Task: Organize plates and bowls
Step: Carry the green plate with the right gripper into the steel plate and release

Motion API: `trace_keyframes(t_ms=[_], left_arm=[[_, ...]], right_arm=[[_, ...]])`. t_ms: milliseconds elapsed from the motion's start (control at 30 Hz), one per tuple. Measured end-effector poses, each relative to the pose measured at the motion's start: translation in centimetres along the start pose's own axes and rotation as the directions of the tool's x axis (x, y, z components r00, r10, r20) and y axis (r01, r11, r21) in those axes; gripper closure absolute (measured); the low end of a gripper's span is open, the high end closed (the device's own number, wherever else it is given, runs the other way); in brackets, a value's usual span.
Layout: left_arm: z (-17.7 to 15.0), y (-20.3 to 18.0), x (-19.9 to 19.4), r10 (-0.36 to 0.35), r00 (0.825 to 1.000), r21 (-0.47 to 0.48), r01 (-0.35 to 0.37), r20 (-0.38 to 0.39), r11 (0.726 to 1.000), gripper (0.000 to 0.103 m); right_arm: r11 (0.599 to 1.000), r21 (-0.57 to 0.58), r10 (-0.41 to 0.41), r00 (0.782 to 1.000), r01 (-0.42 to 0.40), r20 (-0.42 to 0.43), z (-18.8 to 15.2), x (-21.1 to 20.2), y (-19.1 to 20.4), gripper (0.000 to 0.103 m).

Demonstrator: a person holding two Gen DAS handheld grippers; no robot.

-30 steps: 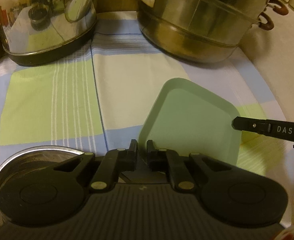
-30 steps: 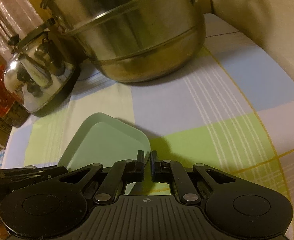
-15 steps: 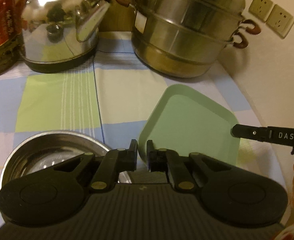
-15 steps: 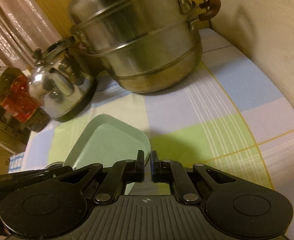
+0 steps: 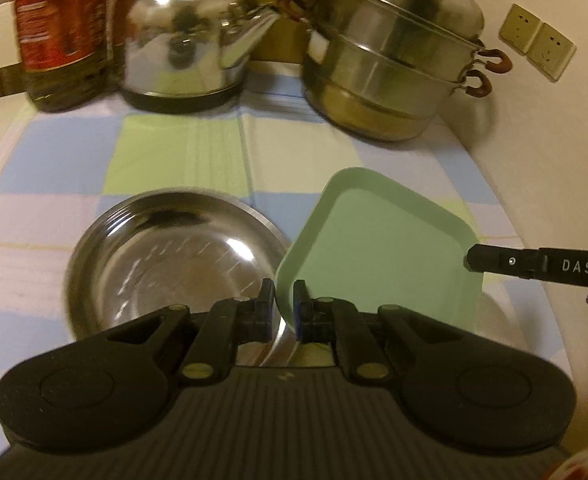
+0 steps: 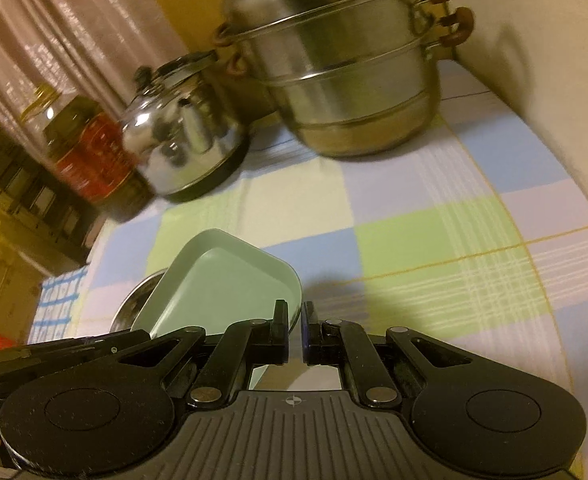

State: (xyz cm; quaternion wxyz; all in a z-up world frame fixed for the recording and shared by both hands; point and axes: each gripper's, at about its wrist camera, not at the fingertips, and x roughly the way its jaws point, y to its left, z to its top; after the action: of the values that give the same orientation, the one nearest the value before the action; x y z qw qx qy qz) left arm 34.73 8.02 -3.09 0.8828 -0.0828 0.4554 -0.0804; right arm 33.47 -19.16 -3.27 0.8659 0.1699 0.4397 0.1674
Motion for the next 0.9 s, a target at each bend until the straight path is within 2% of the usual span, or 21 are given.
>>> trace_keyframes(t_ms=[400, 900], left_arm=[[-2.7, 5.3, -1.7, 0.088, 0.996, -0.101, -0.088, -0.009, 0.991, 0.095], [-2.1, 10.4, 0.1, 0.139, 0.990, -0.156, -0.142, -0.031, 0.977, 0.095]], right_arm=[[0.995, -0.090, 0.034, 0.995, -0.043, -0.098, -1.8, 4.5, 4.7, 0.097], [0.991, -0.126, 0.019, 0.988, -0.038, -0.155, -2.4, 10.6, 8.1, 0.096]])
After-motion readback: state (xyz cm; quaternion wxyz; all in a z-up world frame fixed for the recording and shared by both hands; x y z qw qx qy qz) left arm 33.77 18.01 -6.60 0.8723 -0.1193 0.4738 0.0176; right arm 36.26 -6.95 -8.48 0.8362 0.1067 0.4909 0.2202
